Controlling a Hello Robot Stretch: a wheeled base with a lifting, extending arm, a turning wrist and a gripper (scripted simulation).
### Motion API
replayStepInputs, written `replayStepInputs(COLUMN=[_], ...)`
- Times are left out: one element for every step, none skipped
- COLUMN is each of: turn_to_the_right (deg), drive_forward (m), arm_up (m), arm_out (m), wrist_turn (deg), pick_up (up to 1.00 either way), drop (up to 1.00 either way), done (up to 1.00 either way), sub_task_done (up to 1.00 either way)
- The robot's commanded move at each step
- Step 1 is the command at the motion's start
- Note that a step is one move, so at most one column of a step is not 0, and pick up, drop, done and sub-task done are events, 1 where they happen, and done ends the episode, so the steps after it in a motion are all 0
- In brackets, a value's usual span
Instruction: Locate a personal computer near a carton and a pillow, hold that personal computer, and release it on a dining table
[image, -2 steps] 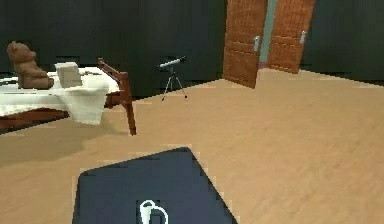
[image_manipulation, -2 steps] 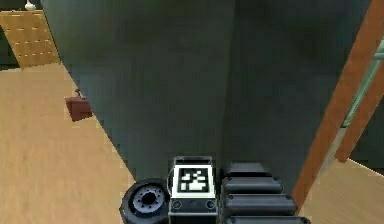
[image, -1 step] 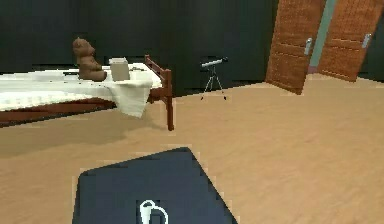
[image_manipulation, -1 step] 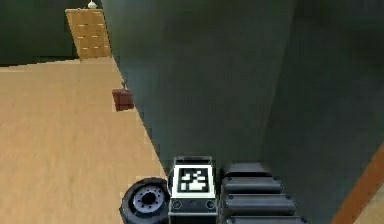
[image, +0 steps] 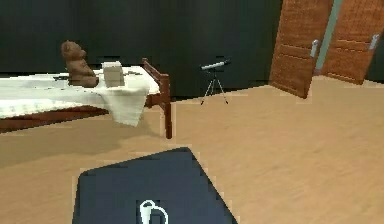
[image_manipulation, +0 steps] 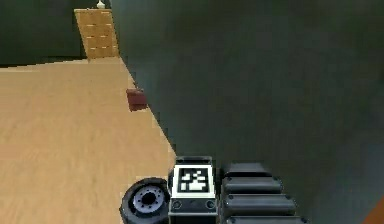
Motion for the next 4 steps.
replayStepInputs(turn_to_the_right=[39.0, 0.0, 3.0, 0.0], drive_forward=[0.00, 1.00, 0.00, 1.00], arm_up=[0.00, 0.00, 0.00, 0.00], arm_out=[0.00, 0.00, 0.00, 0.00], wrist_turn=[0.0, 0.0, 0.0, 0.0], pick_up=[0.00, 0.00, 0.00, 0.00], drop=[0.00, 0.00, 0.00, 0.00], done=[0.00, 0.00, 0.00, 0.00], sub_task_done=[0.00, 0.00, 0.00, 0.00])
